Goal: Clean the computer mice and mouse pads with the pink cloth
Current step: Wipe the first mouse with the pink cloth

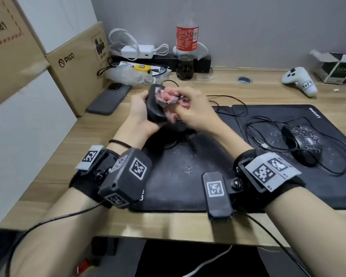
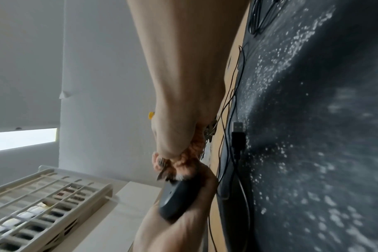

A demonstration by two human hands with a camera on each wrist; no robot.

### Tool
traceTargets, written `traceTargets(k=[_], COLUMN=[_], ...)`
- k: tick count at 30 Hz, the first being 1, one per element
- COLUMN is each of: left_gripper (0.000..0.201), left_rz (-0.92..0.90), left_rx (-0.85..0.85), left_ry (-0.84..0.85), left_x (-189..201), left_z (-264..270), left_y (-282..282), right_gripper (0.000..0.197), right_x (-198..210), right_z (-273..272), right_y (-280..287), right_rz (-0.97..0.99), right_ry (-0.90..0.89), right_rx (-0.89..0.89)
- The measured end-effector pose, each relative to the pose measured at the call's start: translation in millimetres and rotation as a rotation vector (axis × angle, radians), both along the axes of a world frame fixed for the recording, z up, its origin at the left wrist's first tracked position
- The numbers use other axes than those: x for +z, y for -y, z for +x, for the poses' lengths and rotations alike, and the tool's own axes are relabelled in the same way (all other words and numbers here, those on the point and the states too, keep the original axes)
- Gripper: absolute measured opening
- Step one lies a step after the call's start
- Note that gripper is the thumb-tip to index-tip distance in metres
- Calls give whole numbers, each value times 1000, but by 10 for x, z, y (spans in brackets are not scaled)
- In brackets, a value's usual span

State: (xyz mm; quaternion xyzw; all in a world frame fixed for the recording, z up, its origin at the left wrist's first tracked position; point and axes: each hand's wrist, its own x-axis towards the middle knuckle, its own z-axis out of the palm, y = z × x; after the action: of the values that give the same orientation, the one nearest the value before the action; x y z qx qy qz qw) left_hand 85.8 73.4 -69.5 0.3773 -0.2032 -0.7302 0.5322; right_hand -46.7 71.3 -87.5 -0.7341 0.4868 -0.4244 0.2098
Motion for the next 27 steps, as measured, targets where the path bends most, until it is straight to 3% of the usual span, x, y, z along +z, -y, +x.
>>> traceTargets(k=[4, 11, 18, 24, 27], left_gripper=[39, 46, 36, 42, 59], left_rz=[7, 1, -45, -44, -90], left_rx=[-74, 1, -76, 85, -9], left_ry=[-6, 38, -15, -6, 132], left_x=[-52, 46, 57, 102, 65], left_z=[-102, 8, -175, -35, -49], left_y=[-102, 15, -202, -13, -47], right_gripper=[34, 39, 33, 32, 25], right_x=[88, 52, 297, 106, 58], right_z=[47, 83, -105, 34, 29], right_y=[108, -248, -45, -367, -328], right_rz=[-11, -60, -55, -17, 99], right_ry=[39, -2, 85, 189, 249], right_rx=[-227, 96, -232, -11, -49])
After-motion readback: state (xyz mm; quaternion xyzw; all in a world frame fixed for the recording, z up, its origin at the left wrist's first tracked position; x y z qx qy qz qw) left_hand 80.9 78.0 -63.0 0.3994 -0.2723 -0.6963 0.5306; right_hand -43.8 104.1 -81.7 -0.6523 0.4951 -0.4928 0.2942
